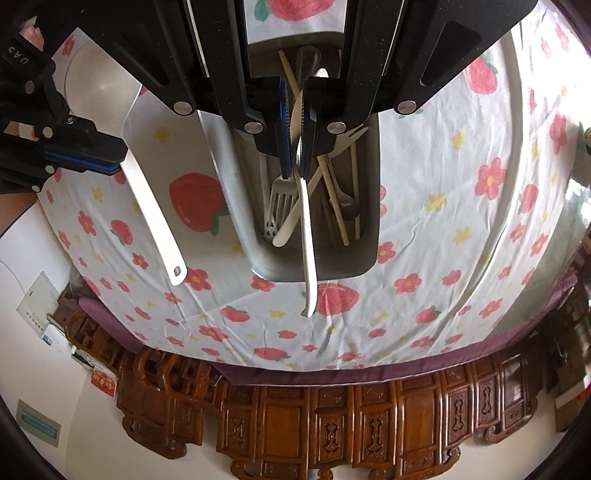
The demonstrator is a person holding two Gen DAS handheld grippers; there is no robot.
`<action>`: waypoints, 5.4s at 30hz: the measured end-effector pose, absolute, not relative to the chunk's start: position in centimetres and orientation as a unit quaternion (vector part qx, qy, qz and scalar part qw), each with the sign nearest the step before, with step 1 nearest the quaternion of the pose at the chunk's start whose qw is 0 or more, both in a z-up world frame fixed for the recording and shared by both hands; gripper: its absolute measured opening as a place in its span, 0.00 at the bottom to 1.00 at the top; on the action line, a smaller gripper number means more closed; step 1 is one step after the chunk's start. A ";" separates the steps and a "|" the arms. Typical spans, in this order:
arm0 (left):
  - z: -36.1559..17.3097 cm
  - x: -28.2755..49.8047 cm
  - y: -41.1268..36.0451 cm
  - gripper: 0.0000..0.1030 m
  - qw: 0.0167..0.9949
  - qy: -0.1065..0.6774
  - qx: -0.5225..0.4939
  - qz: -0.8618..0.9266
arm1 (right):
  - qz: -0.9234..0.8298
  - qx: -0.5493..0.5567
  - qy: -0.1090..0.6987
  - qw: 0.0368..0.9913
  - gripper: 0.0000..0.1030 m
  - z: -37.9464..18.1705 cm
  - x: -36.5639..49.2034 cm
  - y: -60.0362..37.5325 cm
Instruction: Organize utensils
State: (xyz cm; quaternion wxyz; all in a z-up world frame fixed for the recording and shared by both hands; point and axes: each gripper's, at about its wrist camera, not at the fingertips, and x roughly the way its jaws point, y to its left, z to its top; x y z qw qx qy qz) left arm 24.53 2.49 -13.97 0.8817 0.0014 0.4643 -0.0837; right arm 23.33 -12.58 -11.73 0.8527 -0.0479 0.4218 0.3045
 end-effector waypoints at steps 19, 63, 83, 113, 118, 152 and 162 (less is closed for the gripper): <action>-14.6 25.6 4.6 0.17 0.881 0.466 -0.017 -0.079 | 0.304 -0.043 0.424 0.852 0.04 -12.6 25.3 -10.1; -13.1 23.0 11.8 0.17 0.892 0.452 -0.010 -0.025 | 0.297 -0.032 0.440 0.847 0.21 -16.0 28.1 -4.7; -10.6 18.9 6.6 0.90 0.907 0.419 0.001 -0.036 | 0.210 0.011 0.381 0.900 0.97 -11.1 20.8 -14.1; 0.7 5.7 -0.6 0.91 0.959 0.281 0.020 -0.038 | 0.134 0.049 0.231 0.962 0.97 0.8 6.4 -24.0; 2.5 4.2 -0.2 0.91 0.966 0.256 0.009 -0.037 | 0.132 0.051 0.206 0.968 0.97 2.6 4.5 -24.2; 3.8 2.5 -0.3 0.91 0.971 0.237 0.007 -0.035 | 0.124 0.046 0.197 0.971 0.97 3.5 3.4 -24.0; 4.1 2.2 -0.4 0.91 0.972 0.231 0.003 -0.037 | 0.122 0.046 0.198 0.971 0.97 3.4 3.4 -24.2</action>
